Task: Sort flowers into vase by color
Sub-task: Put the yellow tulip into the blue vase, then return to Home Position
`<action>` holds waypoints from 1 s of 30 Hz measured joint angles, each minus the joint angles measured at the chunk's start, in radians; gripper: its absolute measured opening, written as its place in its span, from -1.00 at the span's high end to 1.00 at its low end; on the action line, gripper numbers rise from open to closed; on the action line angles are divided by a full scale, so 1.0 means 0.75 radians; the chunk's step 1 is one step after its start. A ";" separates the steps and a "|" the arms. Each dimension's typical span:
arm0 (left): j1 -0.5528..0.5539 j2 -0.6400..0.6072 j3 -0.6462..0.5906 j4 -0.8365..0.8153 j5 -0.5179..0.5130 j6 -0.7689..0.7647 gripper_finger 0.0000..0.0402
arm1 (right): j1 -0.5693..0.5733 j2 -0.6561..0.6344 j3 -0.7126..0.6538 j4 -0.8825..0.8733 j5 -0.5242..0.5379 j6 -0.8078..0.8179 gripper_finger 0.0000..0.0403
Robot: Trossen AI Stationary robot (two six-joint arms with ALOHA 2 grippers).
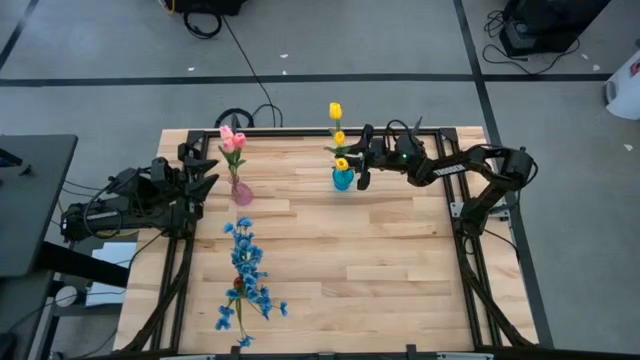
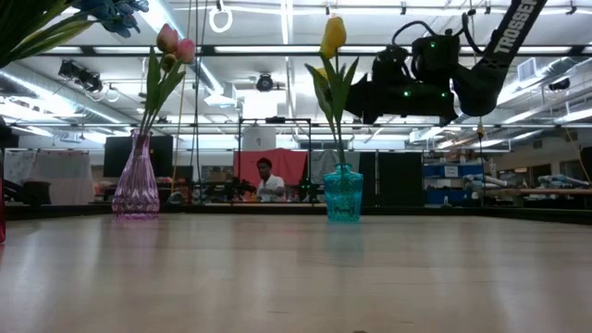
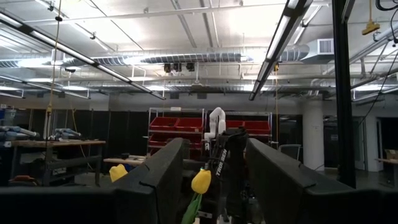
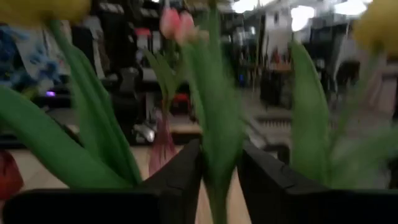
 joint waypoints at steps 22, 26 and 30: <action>0.000 -0.103 0.020 -0.229 -0.029 -0.025 0.10 | -0.129 -0.753 -0.240 -0.814 0.097 0.046 0.18; 0.000 -0.130 0.013 -0.285 -0.029 -0.026 0.10 | -0.105 -0.901 -0.361 -0.710 0.174 0.074 0.18; 0.000 -0.130 -0.077 -0.238 -0.028 -0.059 0.10 | -0.105 -1.043 -0.483 -0.532 0.180 0.141 0.18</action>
